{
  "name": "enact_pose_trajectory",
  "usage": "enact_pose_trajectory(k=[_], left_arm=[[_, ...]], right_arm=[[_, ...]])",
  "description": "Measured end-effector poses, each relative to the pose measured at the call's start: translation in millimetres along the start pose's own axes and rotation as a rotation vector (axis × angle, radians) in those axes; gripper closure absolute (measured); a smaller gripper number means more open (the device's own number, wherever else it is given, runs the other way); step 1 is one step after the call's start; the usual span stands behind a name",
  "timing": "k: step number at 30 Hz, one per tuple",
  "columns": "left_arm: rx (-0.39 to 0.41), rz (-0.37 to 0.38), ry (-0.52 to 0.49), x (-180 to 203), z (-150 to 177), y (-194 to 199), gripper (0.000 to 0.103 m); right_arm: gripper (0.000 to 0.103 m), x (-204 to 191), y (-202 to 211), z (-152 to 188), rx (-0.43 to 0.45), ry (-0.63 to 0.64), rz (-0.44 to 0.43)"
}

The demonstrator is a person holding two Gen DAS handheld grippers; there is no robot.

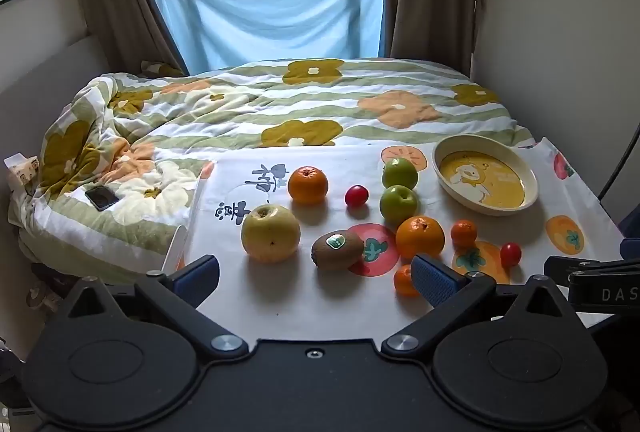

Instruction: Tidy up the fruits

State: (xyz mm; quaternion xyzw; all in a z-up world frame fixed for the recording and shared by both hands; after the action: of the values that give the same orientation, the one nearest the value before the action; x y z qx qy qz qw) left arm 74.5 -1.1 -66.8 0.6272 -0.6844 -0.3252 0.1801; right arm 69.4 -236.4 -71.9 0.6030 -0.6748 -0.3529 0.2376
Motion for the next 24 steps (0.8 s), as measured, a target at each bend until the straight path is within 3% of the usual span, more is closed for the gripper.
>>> enact_pose_trajectory(k=[24], left_arm=[[-0.011,-0.011,0.006,-2.5,-2.2,1.3,0.0]], right_arm=[[0.0,-0.2,0.2,-0.4,0.001,0.002,-0.002]])
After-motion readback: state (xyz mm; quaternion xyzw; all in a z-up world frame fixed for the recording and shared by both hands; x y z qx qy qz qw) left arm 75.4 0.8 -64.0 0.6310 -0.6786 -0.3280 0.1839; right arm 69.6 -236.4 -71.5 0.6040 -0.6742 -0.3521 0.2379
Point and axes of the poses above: each gripper's, at about its wrist camera, not at the fingertips, and y roughly against the way its jaws point, x to its right, z to its underside, the point moved 10 cm from there along -y, roughly the way its jaws point, and after that the axes turned 8 degrees about -y, right-handed, at the moved point
